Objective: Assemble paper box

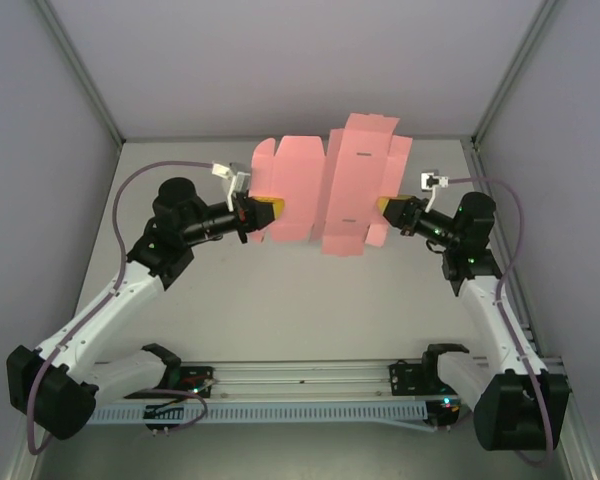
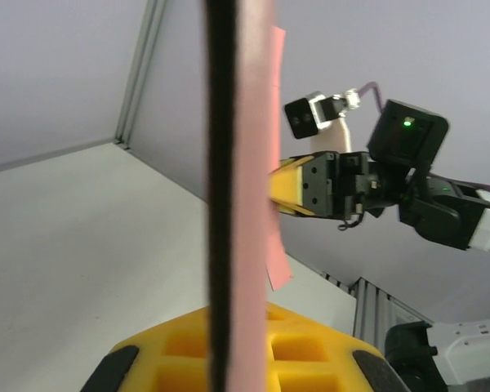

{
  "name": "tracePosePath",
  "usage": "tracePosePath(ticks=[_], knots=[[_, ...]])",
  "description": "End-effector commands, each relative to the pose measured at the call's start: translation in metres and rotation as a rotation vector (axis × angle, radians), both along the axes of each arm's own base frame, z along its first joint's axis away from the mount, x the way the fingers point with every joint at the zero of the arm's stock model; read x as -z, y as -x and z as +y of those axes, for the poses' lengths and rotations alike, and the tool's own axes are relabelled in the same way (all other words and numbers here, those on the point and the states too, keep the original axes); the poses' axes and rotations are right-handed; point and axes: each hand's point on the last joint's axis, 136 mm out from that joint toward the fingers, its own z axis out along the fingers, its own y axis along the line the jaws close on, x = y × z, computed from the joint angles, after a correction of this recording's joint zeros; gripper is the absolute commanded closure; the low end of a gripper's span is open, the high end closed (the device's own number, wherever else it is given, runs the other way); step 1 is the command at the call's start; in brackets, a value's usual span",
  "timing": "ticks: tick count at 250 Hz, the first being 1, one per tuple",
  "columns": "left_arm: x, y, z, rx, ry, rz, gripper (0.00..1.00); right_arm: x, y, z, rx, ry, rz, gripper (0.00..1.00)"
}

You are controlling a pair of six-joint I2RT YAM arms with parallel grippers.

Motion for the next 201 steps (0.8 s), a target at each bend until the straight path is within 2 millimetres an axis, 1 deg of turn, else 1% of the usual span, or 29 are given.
tracePosePath(ticks=[1,9,17,21,30,33,38,41,55,58,62,69,72,93,121,139,153,171,189,201], knots=[[0.003,-0.007,0.007,-0.073,-0.018,-0.011,1.0,-0.003,0.004,-0.006,0.032,0.069,-0.024,0.92],[0.005,-0.008,0.008,-0.079,-0.024,-0.012,1.0,-0.001,0.005,-0.006,0.034,0.075,-0.018,0.94],[0.006,-0.009,0.01,-0.091,-0.028,-0.01,1.0,0.001,0.005,-0.007,0.038,0.081,-0.009,1.0],[0.008,-0.009,0.01,-0.095,-0.031,-0.008,1.0,0.002,0.004,-0.007,0.041,0.084,-0.003,1.0],[0.012,-0.012,0.011,-0.111,-0.043,-0.002,0.94,0.005,0.005,-0.007,0.034,0.096,0.008,1.0],[0.014,-0.013,0.012,-0.12,-0.049,0.004,0.9,0.006,0.006,-0.007,0.029,0.102,0.009,1.0],[0.019,-0.016,0.014,-0.138,-0.062,0.016,0.77,0.008,0.006,-0.006,0.025,0.112,0.013,1.0],[0.022,-0.018,0.015,-0.151,-0.072,0.022,0.72,0.009,0.006,-0.006,0.024,0.116,0.015,1.0],[0.037,-0.026,0.023,-0.221,-0.116,0.061,0.64,0.018,0.009,-0.004,0.0,0.132,0.032,1.0],[0.04,-0.028,0.025,-0.238,-0.125,0.069,0.6,0.02,0.01,-0.003,-0.006,0.135,0.035,1.0],[0.046,-0.031,0.028,-0.264,-0.138,0.084,0.51,0.023,0.009,-0.003,-0.002,0.138,0.045,1.0],[0.056,-0.036,0.034,-0.309,-0.165,0.108,0.29,0.031,0.009,-0.002,-0.004,0.142,0.07,1.0],[0.06,-0.037,0.037,-0.328,-0.177,0.118,0.23,0.035,0.01,-0.001,-0.009,0.145,0.081,1.0],[0.098,-0.048,0.058,-0.464,-0.28,0.206,0.01,0.067,0.013,0.005,-0.024,0.181,0.17,1.0],[0.146,-0.053,0.086,-0.597,-0.409,0.319,0.0,0.115,0.016,0.016,-0.027,0.247,0.254,1.0],[0.164,-0.053,0.098,-0.64,-0.465,0.368,0.0,0.142,0.014,0.014,0.005,0.328,0.303,1.0],[0.172,-0.053,0.104,-0.663,-0.488,0.388,0.0,0.16,0.009,0.007,0.053,0.401,0.354,1.0],[0.177,-0.054,0.108,-0.677,-0.505,0.406,0.0,0.174,0.005,0.0,0.068,0.506,0.382,1.0],[0.179,-0.056,0.109,-0.682,-0.51,0.415,0.0,0.186,0.003,-0.005,0.057,0.651,0.363,1.0],[0.179,-0.057,0.108,-0.68,-0.509,0.414,0.0,0.191,-0.001,-0.009,0.062,0.77,0.324,1.0]])
